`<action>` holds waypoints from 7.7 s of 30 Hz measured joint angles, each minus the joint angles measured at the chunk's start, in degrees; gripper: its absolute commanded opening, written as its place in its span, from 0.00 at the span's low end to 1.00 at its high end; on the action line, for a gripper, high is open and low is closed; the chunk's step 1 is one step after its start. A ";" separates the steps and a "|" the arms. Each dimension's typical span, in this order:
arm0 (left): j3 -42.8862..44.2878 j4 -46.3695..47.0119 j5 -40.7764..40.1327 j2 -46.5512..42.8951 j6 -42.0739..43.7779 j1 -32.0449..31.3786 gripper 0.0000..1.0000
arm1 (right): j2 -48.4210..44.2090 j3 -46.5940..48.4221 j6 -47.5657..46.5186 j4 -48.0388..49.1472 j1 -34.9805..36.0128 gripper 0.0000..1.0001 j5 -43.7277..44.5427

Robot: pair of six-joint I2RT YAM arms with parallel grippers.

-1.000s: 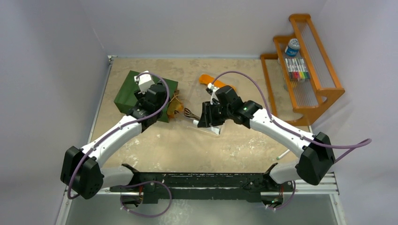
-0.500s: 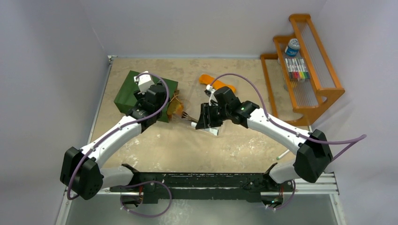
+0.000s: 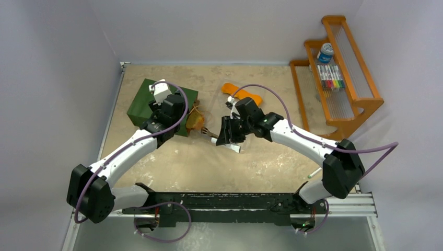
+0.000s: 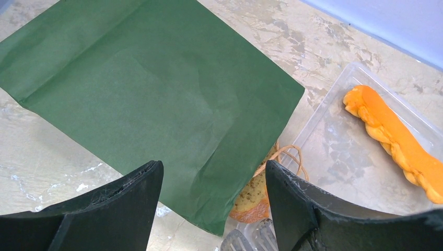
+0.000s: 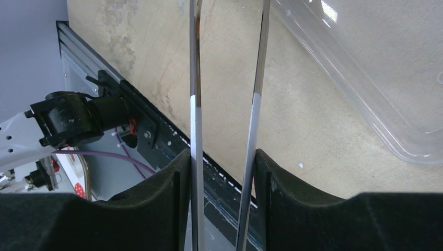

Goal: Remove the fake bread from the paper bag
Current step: Take out the fake bread from the paper bag, then place the fake bread in the container, then take out the fake bread from the paper bag.

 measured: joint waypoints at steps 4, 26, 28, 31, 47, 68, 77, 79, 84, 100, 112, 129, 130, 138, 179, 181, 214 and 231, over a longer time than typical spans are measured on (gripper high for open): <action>0.00 0.02 0.00 0.00 0.20 0.00 0.71 | 0.04 -0.09 0.37 0.85 -0.79 0.45 -0.35; -0.76 0.28 1.05 0.33 1.31 0.50 0.71 | 5.42 -0.68 2.19 5.88 -5.27 0.42 -4.72; -0.76 0.42 1.14 0.48 1.68 0.63 0.71 | 5.75 -0.24 2.25 5.90 -5.27 0.41 -4.74; -0.79 0.76 1.25 0.85 1.77 0.74 0.71 | 5.75 0.74 2.27 5.81 -5.42 0.33 -4.74; -0.92 1.84 2.05 1.99 2.27 1.29 0.71 | 5.75 2.62 2.34 5.27 -6.99 0.11 -4.79; -1.73 2.23 2.73 1.99 2.27 1.44 0.71 | 9.92 5.95 2.58 5.90 -6.99 0.32 -6.05; -1.81 2.27 2.73 1.99 2.27 1.49 0.71 | 9.90 6.12 3.61 6.05 -6.99 0.00 -5.86; -1.88 2.25 2.73 1.99 2.27 1.49 0.71 | 9.88 6.12 3.76 5.88 -6.99 0.00 -5.73; -1.88 2.27 2.73 1.99 2.27 1.49 0.71 | 8.76 6.12 3.69 4.66 -6.99 0.00 -4.81; -1.88 2.91 2.71 2.71 2.16 1.86 0.71 | -3.89 2.25 3.06 -1.25 -8.94 0.00 -2.71; -1.86 3.08 2.69 2.97 2.14 1.86 0.71 | -13.62 1.75 1.38 -9.90 -12.63 0.00 3.04; 0.59 3.02 4.87 3.28 4.26 1.86 0.94 | -5.62 -2.93 1.16 -2.60 -19.85 0.00 0.87; 0.96 3.04 5.44 3.39 4.92 1.86 0.94 | -4.90 -2.95 1.16 -1.70 -20.31 0.01 0.35; 6.10 -0.90 8.17 7.28 11.82 0.26 0.94 | -2.62 -3.82 1.22 2.99 -22.71 0.27 -3.32; 13.29 -13.42 -23.54 29.51 16.83 -9.57 0.61 | 0.92 -4.96 -1.42 6.62 -26.27 0.43 -7.76; 13.07 -12.09 -24.11 29.51 17.07 -9.57 0.58 | 0.92 -5.25 -1.51 6.56 -26.27 0.43 -7.76; 2.40 -3.17 -22.88 10.56 23.21 -9.79 0.00 | -11.04 -10.34 -4.83 0.52 -26.27 0.37 -3.48; -2.82 0.48 -15.63 3.37 27.30 -9.79 0.00 | -16.41 -3.96 -9.94 -4.50 -17.90 0.37 -2.99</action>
